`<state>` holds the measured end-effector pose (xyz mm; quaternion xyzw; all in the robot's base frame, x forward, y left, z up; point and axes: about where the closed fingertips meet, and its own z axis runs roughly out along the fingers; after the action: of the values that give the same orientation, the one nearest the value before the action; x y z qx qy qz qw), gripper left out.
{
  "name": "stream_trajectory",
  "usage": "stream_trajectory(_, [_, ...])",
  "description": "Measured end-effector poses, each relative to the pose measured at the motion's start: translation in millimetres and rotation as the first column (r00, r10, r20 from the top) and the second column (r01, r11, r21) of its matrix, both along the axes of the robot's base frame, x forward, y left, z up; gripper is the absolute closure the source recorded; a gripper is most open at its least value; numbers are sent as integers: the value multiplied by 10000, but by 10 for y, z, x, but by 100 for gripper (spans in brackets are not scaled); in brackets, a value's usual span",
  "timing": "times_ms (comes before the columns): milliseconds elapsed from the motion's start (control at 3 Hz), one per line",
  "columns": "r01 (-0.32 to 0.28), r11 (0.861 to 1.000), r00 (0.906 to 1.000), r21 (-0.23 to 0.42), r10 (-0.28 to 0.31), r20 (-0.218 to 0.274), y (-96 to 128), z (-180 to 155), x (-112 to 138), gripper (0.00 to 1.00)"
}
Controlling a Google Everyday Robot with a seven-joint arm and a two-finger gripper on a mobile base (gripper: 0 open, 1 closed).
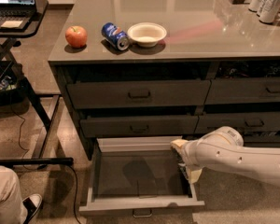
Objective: Pick redbull can from bottom drawer and place on counter
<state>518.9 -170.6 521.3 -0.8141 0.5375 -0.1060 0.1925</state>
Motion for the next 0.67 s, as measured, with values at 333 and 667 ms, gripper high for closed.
stream_trajectory(333, [-447, 9988, 9990, 207, 447, 27, 96, 0, 5, 100])
stream_trajectory(667, [-461, 9892, 9988, 1393, 478, -83, 258, 259, 88, 100])
